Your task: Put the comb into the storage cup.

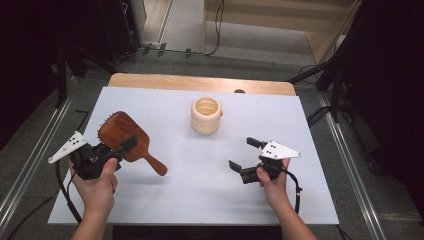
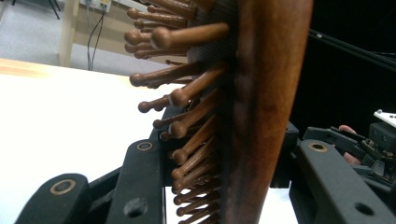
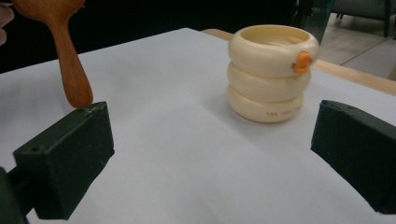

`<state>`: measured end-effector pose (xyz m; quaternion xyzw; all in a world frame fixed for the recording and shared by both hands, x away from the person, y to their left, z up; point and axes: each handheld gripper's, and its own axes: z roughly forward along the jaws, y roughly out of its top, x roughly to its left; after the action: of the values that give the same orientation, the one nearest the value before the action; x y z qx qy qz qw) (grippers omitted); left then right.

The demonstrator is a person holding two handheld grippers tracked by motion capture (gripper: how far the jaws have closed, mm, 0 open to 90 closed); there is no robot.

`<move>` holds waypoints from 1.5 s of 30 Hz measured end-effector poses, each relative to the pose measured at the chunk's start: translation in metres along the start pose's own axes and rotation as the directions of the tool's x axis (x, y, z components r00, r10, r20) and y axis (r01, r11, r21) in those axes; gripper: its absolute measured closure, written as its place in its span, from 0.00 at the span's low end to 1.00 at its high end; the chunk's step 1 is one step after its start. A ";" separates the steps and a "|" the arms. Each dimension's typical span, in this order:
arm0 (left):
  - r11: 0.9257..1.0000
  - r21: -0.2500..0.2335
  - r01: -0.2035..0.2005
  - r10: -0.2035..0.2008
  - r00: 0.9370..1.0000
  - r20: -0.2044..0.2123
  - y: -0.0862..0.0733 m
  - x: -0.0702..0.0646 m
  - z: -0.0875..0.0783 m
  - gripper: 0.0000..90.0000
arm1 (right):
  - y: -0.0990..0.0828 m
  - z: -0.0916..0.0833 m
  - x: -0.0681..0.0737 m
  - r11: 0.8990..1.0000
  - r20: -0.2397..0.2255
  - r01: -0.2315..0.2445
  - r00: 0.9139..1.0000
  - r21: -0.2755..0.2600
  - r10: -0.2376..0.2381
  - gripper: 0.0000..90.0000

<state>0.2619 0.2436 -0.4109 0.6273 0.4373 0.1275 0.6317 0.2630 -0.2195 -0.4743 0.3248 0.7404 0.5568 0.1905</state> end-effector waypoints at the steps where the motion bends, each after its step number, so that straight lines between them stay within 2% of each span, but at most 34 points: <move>1: 1.000 0.000 0.000 0.000 1.000 0.001 0.000 0.000 0.000 0.67 | 0.000 0.000 0.000 1.000 0.000 0.000 1.000 0.000 0.000 0.00; 12: 1.000 0.010 -0.013 0.013 1.000 0.005 0.005 -0.005 0.009 0.67 | -0.018 -0.038 -0.022 1.000 0.080 -0.023 0.996 -0.011 0.024 0.00; 15: 1.000 0.006 -0.021 0.021 1.000 0.020 0.007 -0.007 0.010 0.67 | -0.024 -0.047 -0.028 0.999 0.104 -0.032 0.994 -0.014 0.034 0.00; 20: 1.000 0.011 -0.021 0.021 1.000 0.016 0.007 -0.007 0.014 0.67 | -0.032 -0.057 -0.036 0.999 0.134 -0.037 0.990 -0.014 0.039 0.00; 25: 1.000 0.018 -0.019 0.019 1.000 0.011 0.009 -0.007 0.016 0.67 | -0.035 -0.065 -0.040 0.999 0.149 -0.043 0.988 -0.017 0.045 0.00; 29: 1.000 0.013 -0.020 0.019 1.000 0.011 0.013 -0.007 0.017 0.67 | -0.040 -0.077 -0.047 0.998 0.170 -0.064 0.983 -0.029 0.068 0.00; 33: 1.000 0.006 -0.024 0.024 1.000 0.015 0.019 -0.007 0.019 0.67 | -0.046 -0.083 -0.052 0.997 0.191 -0.068 0.979 -0.025 0.072 0.00; 41: 1.000 0.003 -0.025 0.025 0.999 0.026 0.026 -0.009 0.025 0.67 | -0.054 -0.092 -0.057 0.997 0.200 -0.076 0.976 -0.029 0.080 0.00; 45: 1.000 0.003 -0.026 0.026 0.999 0.029 0.030 -0.009 0.027 0.67 | -0.061 -0.098 -0.060 0.997 0.209 -0.080 0.975 -0.013 0.081 0.00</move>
<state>0.2875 0.2246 -0.3845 0.6358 0.4201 0.1257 0.6352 0.2265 -0.3394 -0.5066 0.4108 0.7013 0.5284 0.2456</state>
